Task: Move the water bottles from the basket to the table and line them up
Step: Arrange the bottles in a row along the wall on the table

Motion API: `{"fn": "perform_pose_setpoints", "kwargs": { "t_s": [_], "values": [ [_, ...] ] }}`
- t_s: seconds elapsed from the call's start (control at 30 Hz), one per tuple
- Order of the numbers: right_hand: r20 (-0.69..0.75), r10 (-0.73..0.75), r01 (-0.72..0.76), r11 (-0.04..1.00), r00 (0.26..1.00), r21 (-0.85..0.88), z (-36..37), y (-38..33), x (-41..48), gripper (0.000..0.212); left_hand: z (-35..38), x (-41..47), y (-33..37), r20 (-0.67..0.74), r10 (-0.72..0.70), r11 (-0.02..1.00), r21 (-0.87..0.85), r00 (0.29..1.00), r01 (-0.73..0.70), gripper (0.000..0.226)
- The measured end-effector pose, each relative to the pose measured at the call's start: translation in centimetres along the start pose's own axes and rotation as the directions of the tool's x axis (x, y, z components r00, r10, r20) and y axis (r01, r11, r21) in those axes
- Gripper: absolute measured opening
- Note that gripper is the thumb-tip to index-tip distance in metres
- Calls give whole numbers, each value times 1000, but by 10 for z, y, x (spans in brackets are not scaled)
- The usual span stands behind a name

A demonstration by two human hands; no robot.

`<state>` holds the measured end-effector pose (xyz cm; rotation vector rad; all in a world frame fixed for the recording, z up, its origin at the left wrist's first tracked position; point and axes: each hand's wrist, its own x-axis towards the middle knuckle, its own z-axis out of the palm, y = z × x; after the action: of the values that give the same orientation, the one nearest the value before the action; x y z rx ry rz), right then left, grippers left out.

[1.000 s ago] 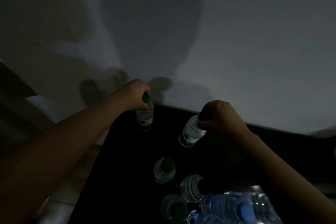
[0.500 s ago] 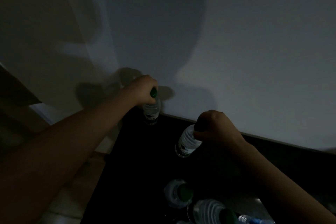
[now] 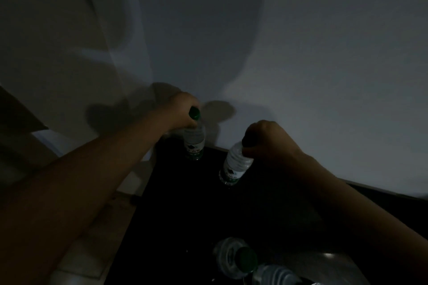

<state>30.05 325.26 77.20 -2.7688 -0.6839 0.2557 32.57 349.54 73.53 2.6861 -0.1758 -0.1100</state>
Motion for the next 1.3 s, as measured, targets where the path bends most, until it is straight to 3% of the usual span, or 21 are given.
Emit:
{"fn": "perform_pose_setpoints", "kwargs": {
  "t_s": [0.4, 0.67, 1.3],
  "values": [
    [107, -37, 52, 990, 994, -135, -9, -19, 51, 28, -1, -4, -2, -15, 64, 998, 10, 998, -64, 19],
    [126, -39, 55, 990, 991, -126, -7, -30, 60, 28, -5, -6, 4, 14, 85, 996, 20, 996, -85, 26],
    [152, 13, 0, 996, 988, -85, -5, -31, 58, 27, -6, -9, 5, 2, 71, 996, 60, 997, -71, 17]
  ]
}}
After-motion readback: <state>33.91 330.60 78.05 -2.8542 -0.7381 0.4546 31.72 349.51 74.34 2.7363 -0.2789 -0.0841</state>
